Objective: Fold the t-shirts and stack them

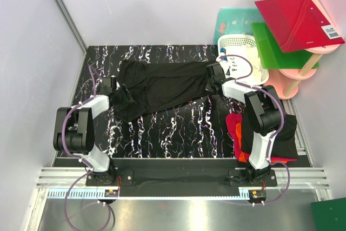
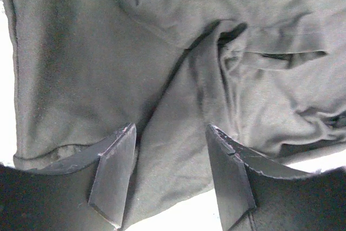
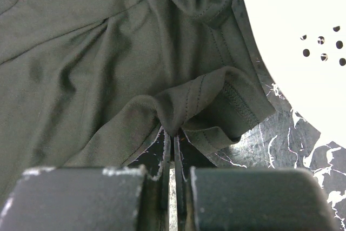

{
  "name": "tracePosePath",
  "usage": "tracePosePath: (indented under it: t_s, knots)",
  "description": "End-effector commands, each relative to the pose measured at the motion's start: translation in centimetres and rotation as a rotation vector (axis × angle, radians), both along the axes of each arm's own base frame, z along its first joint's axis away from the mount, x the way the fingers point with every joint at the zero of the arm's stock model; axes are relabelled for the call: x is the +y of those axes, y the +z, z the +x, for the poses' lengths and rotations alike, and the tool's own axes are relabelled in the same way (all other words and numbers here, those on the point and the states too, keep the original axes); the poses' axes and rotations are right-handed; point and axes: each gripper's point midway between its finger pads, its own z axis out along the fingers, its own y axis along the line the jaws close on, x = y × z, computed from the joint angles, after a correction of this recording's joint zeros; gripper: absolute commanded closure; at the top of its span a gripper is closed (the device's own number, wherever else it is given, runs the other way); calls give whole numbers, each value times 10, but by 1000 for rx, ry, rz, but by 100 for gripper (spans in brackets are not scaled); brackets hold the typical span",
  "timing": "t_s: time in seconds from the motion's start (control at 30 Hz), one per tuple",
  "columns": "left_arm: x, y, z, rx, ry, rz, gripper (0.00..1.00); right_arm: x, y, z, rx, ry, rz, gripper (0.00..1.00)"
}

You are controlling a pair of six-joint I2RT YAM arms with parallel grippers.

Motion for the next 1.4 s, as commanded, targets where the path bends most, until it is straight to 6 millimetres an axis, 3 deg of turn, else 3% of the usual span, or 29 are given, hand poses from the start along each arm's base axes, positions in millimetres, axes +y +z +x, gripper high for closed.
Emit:
tracePosePath:
  t_s: [0.0,0.1,0.13,0.17,0.33,0.37,0.5,0.7,0.77,0.8,0.83,0.87,0.93,1.03,1.13,1.27,1.37]
  knots:
    - [4,-15,4,39,-8,18,44,5,13,12,-48,11,16,96]
    - [0,-16,5,41,-26,4,81,6,14,12,-48,15,18,96]
    - [0,-14,5,39,-29,3,100,5,13,12,-46,13,17,96]
    - [-1,-8,6,23,-27,0,100,6,14,12,-48,15,20,96]
    - [14,22,-1,-26,29,67,100,6,13,11,-46,15,22,96]
    - [17,38,-1,-67,42,80,100,6,13,11,-46,15,22,96]
    - [37,71,-10,-131,121,162,100,5,12,11,-44,10,23,96]
    - [43,110,-16,-219,150,182,100,5,11,10,-42,10,24,96]
    - [40,115,-11,-223,132,174,89,6,11,10,-40,11,26,96]
    - [36,116,-9,-221,111,158,80,6,10,9,-39,11,26,96]
    - [33,110,-10,-193,93,154,62,5,12,10,-42,8,27,96]
    - [32,104,-7,-171,78,157,56,5,13,9,-44,9,23,96]
    - [27,93,-8,-134,56,133,33,4,13,9,-47,6,21,96]
    - [27,75,-12,-90,60,131,32,2,15,8,-49,5,14,96]
    - [26,64,-18,-71,56,130,37,2,16,8,-51,7,12,96]
    - [27,57,-19,-54,54,137,56,2,15,9,-50,4,15,96]
    - [28,46,-18,-22,52,142,50,4,14,9,-46,8,21,96]
